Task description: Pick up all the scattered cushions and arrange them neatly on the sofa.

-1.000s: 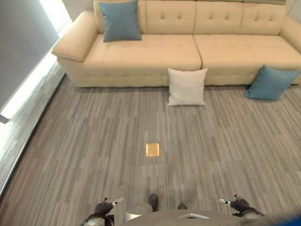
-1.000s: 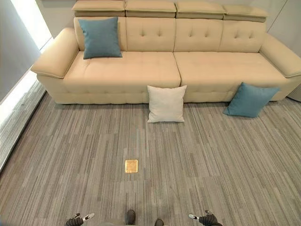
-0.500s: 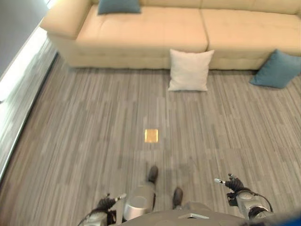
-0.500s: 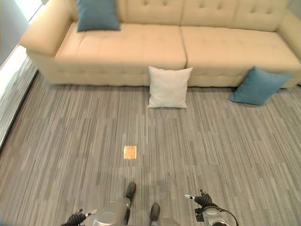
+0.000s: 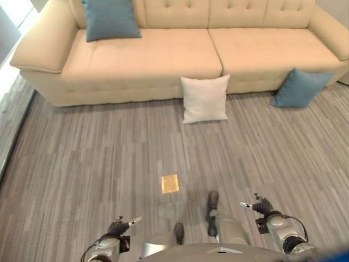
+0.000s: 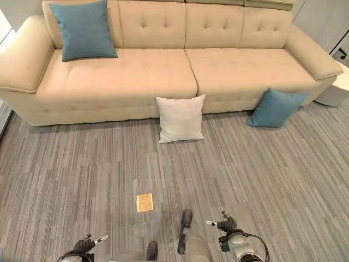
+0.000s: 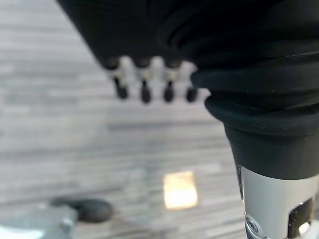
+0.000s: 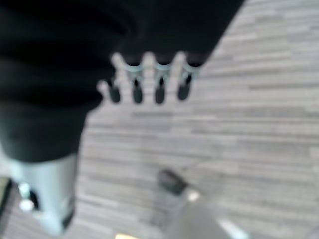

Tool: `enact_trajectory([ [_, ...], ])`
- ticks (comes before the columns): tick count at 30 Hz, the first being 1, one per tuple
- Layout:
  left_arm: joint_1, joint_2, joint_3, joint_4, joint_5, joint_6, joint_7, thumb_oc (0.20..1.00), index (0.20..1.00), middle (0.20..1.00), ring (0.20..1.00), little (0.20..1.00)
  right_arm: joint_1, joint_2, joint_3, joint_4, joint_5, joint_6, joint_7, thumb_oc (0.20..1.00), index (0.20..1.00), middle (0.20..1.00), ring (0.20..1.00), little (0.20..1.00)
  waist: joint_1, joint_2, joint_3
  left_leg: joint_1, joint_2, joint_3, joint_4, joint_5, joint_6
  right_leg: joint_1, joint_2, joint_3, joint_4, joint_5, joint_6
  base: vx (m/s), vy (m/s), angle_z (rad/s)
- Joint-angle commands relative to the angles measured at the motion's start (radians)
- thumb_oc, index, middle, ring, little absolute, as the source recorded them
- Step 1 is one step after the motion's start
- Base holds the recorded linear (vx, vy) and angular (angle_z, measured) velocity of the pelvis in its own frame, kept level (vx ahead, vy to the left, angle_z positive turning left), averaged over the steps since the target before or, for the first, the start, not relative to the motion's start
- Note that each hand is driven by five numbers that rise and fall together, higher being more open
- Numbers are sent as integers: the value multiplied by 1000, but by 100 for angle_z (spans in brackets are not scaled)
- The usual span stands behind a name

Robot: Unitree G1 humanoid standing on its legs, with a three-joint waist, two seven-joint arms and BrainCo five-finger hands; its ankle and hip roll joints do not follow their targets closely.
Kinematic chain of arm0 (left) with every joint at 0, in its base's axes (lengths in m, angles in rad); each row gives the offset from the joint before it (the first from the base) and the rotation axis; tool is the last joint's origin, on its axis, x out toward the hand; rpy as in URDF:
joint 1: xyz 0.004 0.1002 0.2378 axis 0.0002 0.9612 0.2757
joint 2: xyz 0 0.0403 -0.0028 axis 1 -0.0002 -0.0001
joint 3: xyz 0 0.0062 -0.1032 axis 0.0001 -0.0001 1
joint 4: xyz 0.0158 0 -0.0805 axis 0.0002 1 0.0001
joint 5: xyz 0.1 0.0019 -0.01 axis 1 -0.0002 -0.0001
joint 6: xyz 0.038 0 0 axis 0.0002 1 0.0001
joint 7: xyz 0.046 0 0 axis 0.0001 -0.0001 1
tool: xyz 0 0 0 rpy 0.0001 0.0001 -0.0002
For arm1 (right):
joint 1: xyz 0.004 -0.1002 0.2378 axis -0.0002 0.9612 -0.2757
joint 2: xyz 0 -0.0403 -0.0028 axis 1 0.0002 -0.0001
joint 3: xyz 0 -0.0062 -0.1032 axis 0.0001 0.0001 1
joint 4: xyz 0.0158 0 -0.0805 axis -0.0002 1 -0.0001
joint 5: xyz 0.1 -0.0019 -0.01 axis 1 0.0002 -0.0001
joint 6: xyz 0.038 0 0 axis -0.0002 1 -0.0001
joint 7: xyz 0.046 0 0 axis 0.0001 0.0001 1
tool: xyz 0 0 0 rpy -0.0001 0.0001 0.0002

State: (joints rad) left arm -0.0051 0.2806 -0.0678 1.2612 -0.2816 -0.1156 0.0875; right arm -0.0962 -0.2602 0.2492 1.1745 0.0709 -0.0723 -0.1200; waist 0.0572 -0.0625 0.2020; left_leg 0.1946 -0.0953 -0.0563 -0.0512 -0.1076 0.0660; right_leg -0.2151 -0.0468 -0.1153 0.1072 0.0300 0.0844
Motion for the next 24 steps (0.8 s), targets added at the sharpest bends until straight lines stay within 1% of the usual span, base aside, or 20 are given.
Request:
enact_trajectory([
  [1,-13,-1,-6,-1,39,-13,-2,1000,1000,1000,1000,1000,-38,-38,8,-10,-26,-23,-8,1000,1000,1000,1000,1000,25,-1,-1,-84,57,-108,126,-9,-78,104,2,-4,-46,-4,16,235,-177,76],
  [2,-14,-3,-6,-3,31,-11,0,1000,1000,1000,1000,1000,-20,-36,0,-8,-11,-26,-16,1000,1000,1000,1000,1000,24,-8,2,-119,76,-105,223,30,-116,138,3,-26,-62,-12,0,174,-165,44],
  [3,-17,-3,-9,-10,22,-11,3,1000,1000,1000,1000,1000,-12,-34,-4,-8,2,-28,-21,1000,1000,1000,1000,1000,25,-15,11,-164,81,-106,297,49,-127,158,3,-35,-76,-16,-11,226,-239,61],
  [4,-24,-7,-17,-18,6,-10,8,1000,1000,1000,1000,1000,-10,-34,-1,-14,14,-32,-29,1000,1000,1000,1000,1000,39,-24,33,-230,73,-109,389,76,-125,186,1,-47,-89,-27,-27,88,-125,59],
  [6,-28,-9,-21,-18,2,-8,10,1000,1000,1000,1000,1000,-8,-33,-1,-19,19,-30,-28,1000,1000,1000,1000,1000,41,-26,37,-257,74,-97,404,80,-123,196,-2,-56,-92,-38,-35,90,-66,30],
  [7,-31,-11,-25,-19,-1,-5,10,1000,1000,1000,1000,1000,-6,-34,-2,-23,25,-28,-26,1000,1000,1000,1000,1000,44,-27,41,-278,68,-87,385,73,-119,208,-5,-60,-99,-48,-36,318,-44,31],
  [8,-30,-16,-35,-20,7,-4,13,1000,1000,1000,1000,1000,-8,-36,2,-34,28,-29,-28,1000,1000,1000,1000,1000,50,-28,35,-309,12,-105,294,35,-100,229,7,-45,-115,-71,-36,278,-21,46],
  [9,-30,-16,-35,-20,7,-4,13,1000,1000,1000,1000,1000,-8,-36,2,-34,28,-29,-28,1000,1000,1000,1000,1000,50,-28,36,-307,11,-105,293,35,-100,231,6,-45,-115,-72,-36,328,11,41],
  [10,-26,-18,-34,-19,8,-2,11,1000,1000,1000,1000,1000,-8,-39,2,-39,28,-30,-26,1000,1000,1000,1000,1000,51,-20,27,-323,-3,-109,236,58,-100,238,18,-43,-118,-82,-35,177,37,10],
  [11,-22,-17,-31,-17,9,0,11,1000,1000,1000,1000,1000,-9,-41,2,-40,29,-30,-25,1000,1000,1000,1000,1000,54,-17,24,-325,-4,-106,197,79,-101,248,24,-35,-116,-94,-37,279,76,5],
  [13,-14,-16,-25,-11,13,0,11,1000,1000,1000,1000,1000,-9,-44,5,-47,24,-30,-25,1000,1000,1000,1000,1000,61,-5,13,-352,-3,-103,128,141,-103,269,37,-21,-113,-114,-40,270,99,8],
  [14,-9,-15,-22,-6,13,-1,12,1000,1000,1000,1000,1000,-9,-45,2,-47,24,-31,-25,1000,1000,1000,1000,1000,66,-4,11,-361,-5,-100,125,154,-106,277,38,-12,-107,-122,-38,271,124,2],
  [16,0,-13,-8,15,16,1,9,1000,1000,1000,1000,1000,-8,-37,-1,-49,14,-31,-20,1000,1000,1000,1000,1000,62,-6,-3,-328,-2,-104,101,143,-95,284,32,-4,-82,-137,-32,263,146,-27],
  [18,7,-15,-9,20,21,1,8,1000,1000,1000,1000,1000,-10,-32,1,-48,0,-29,-19,1000,1000,1000,1000,1000,63,-6,-12,-302,-7,-106,104,127,-75,276,12,1,-12,-144,-13,220,191,-44],
  [19,7,-14,-9,21,20,3,10,1000,1000,1000,1000,1000,-14,-27,0,-52,-3,-28,-18,1000,1000,1000,1000,1000,64,-3,-7,-291,-6,-97,107,117,-64,258,-1,-2,49,-140,-1,181,230,-36],
  [20,4,-14,-8,20,20,1,12,1000,1000,1000,1000,1000,-19,-24,1,-54,-12,-28,-19,1000,1000,1000,1000,1000,71,3,-4,-282,-4,-82,116,102,-51,236,-29,-20,116,-128,13,150,223,-34],
  [21,1,-11,-7,16,17,2,12,1000,1000,1000,1000,1000,-27,-23,2,-60,-14,-28,-22,1000,1000,1000,1000,1000,70,8,4,-274,-2,-74,122,95,-42,207,-42,-17,184,-91,24,96,146,-45],
  [22,1,-11,-7,16,17,2,12,1000,1000,1000,1000,1000,-27,-23,2,-60,-14,-28,-22,1000,1000,1000,1000,1000,71,7,4,-274,-3,-72,123,95,-42,205,-43,-15,187,-92,25,107,163,-55],
  [23,-16,5,-13,7,11,2,15,1000,1000,1000,1000,1000,-42,-20,7,-78,-12,-30,-24,1000,1000,1000,1000,1000,57,14,28,-255,4,-77,134,83,-26,151,-44,3,293,-50,28,115,152,-47],
  [24,-23,9,-17,2,14,1,16,1000,1000,1000,1000,1000,-46,-16,6,-78,-9,-29,-26,1000,1000,1000,1000,1000,56,19,31,-246,8,-77,139,70,-21,134,-57,-6,320,-44,24,149,184,-28],
])
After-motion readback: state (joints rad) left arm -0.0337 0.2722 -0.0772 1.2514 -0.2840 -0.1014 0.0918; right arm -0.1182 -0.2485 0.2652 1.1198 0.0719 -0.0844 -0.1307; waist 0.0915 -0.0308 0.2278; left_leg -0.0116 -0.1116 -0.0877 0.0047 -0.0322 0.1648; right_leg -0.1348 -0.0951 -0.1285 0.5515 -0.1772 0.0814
